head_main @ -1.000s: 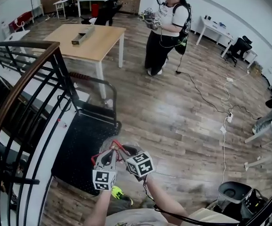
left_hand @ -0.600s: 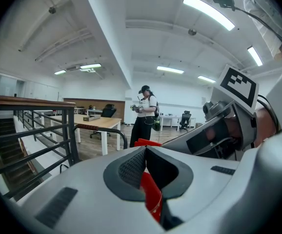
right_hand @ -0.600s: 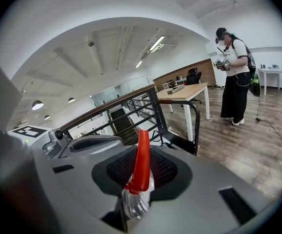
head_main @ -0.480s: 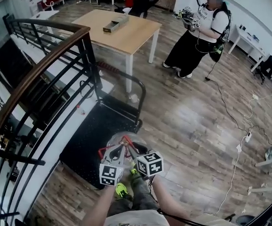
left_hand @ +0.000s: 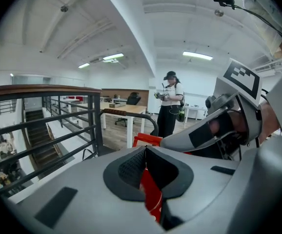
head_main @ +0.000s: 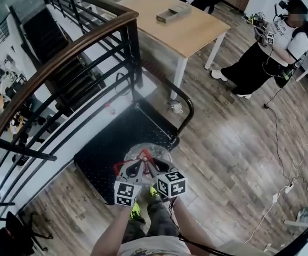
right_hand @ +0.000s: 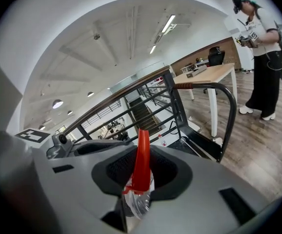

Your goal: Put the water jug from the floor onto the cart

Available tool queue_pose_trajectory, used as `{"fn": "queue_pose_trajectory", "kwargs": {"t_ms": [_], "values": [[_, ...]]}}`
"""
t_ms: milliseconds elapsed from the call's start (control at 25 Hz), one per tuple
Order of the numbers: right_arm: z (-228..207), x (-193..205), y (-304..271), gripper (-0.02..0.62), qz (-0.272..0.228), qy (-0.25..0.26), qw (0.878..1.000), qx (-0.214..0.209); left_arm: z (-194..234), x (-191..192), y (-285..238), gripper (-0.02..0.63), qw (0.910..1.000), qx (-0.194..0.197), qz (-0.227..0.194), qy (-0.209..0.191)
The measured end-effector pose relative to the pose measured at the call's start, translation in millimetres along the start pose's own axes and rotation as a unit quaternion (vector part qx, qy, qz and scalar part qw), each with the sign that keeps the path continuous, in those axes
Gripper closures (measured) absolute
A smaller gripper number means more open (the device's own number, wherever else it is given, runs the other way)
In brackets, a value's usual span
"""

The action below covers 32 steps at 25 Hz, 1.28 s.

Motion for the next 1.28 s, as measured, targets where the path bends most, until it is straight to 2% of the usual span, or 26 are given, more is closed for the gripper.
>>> {"fn": "queue_pose_trajectory", "kwargs": {"t_ms": [280, 480, 720, 920, 1120, 1280], "values": [[-12, -14, -47, 0.518, 0.018, 0.004, 0.998, -0.054, 37, 3, -27, 0.595, 0.9982, -0.059, 0.006, 0.008], [-5, -8, -76, 0.518, 0.031, 0.006, 0.996, -0.078, 65, 14, -27, 0.595, 0.9953, -0.095, 0.009, 0.015], [-11, 5, -124, 0.517, 0.032, -0.008, 0.995, -0.091, 101, 37, -42, 0.595, 0.9934, -0.111, 0.021, 0.020], [8, 32, -165, 0.516, 0.039, -0.011, 0.994, -0.106, 141, 63, -27, 0.595, 0.9911, -0.128, 0.026, 0.027], [6, 54, -184, 0.515, 0.032, -0.034, 0.993, -0.111, 156, 86, -27, 0.595, 0.9911, -0.128, 0.032, 0.022], [8, 61, -207, 0.515, 0.024, -0.025, 0.991, -0.130, 173, 98, -30, 0.595, 0.9905, -0.132, 0.033, 0.019]]}}
Point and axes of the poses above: the fingertips, and each gripper's own axes: y backward along the fingers, z to its left, x out of its underside, the point moved 2 cm from there along y, backward along the fingers, and after that the axes turned 11 degrees about -z, right-handed, at the moved point
